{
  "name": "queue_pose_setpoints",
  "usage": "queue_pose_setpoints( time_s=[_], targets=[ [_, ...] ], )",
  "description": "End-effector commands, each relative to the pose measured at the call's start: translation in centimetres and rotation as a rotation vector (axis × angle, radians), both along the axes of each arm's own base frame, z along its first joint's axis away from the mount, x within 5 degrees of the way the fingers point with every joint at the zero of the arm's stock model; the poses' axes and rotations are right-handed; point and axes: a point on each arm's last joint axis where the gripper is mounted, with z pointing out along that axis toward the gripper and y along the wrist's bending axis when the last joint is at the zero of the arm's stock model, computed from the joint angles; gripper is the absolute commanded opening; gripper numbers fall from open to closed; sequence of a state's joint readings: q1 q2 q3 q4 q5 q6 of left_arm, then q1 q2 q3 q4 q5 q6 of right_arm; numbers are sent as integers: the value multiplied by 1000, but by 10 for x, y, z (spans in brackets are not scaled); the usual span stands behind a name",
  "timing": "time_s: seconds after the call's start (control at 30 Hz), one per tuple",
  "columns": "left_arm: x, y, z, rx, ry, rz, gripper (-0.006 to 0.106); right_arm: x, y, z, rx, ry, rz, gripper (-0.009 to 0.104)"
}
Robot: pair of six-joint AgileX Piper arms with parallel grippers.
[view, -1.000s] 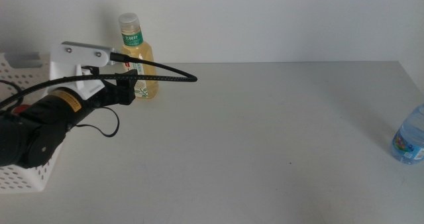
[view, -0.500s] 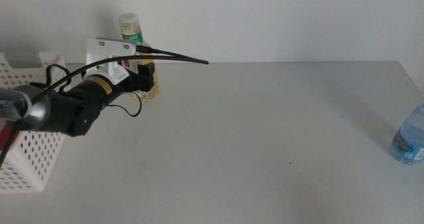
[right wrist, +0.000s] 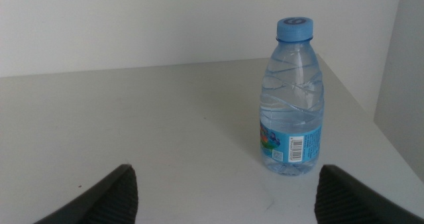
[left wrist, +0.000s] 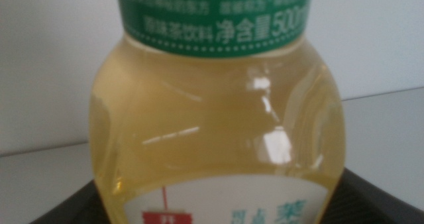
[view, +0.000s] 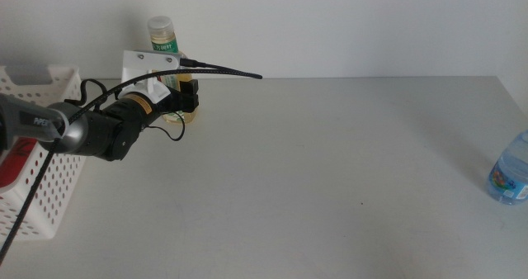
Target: Use arms to grab the bottles and put them into the dustbin to the left of the table.
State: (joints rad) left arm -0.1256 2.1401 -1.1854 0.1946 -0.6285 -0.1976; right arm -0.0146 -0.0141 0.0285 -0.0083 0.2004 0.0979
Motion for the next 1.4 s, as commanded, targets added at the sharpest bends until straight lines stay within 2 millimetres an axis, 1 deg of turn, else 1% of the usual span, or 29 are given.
queue_pose_setpoints(
  time_s=[0.0,0.13,0.3,0.4,0.43,0.5,0.6,0.63,0.67,0.7,0.73,0.83,0.93,0.97,1.07,1.13,1.17,1.33,1.37],
  targets=[
    [10,-1,37,-49,-153,3,94,-1,0,12,-19,-111,-6,94],
    [20,-3,30,-56,-172,1,94,-1,0,12,-19,-111,-6,94],
    [21,-3,29,-76,-193,12,93,-1,0,12,-19,-111,-6,94],
    [22,-1,31,-100,-213,32,87,-1,0,12,-19,-111,-6,94],
    [22,-1,32,-106,-226,34,83,-1,0,12,-19,-111,-6,94],
    [22,-1,34,-112,-248,31,72,-1,0,12,-19,-111,-6,94],
    [22,-2,35,-113,-257,28,47,-1,0,12,-19,-111,-6,94],
    [21,-2,34,-115,-256,28,38,-1,0,12,-19,-111,-6,94],
    [19,-3,39,-117,-261,14,9,-1,0,12,-19,-111,-6,94],
    [16,-3,43,-117,-263,7,0,-1,0,12,-19,-111,-6,94],
    [14,-3,46,-112,-263,1,-2,-1,0,12,-19,-111,-6,94],
    [-1,-2,55,-107,-260,-5,-2,-1,0,12,-19,-111,-6,94],
    [-21,1,67,-100,-242,-4,-2,-1,0,12,-19,-111,-6,94],
    [-27,2,75,-94,-235,-4,-2,-1,0,12,-19,-111,-6,94],
    [-44,4,93,-33,-123,-13,-2,-1,0,12,-19,-111,-6,94],
    [-54,6,113,-9,-51,3,-2,-1,0,12,-19,-111,-6,94],
    [-57,8,123,-6,-28,15,-2,-1,0,12,-19,-111,-6,94],
    [-79,21,181,67,69,108,-2,-1,0,12,-19,-111,-6,94],
    [-82,23,190,77,90,128,-2,-1,0,12,-19,-111,-6,94]
  ],
)
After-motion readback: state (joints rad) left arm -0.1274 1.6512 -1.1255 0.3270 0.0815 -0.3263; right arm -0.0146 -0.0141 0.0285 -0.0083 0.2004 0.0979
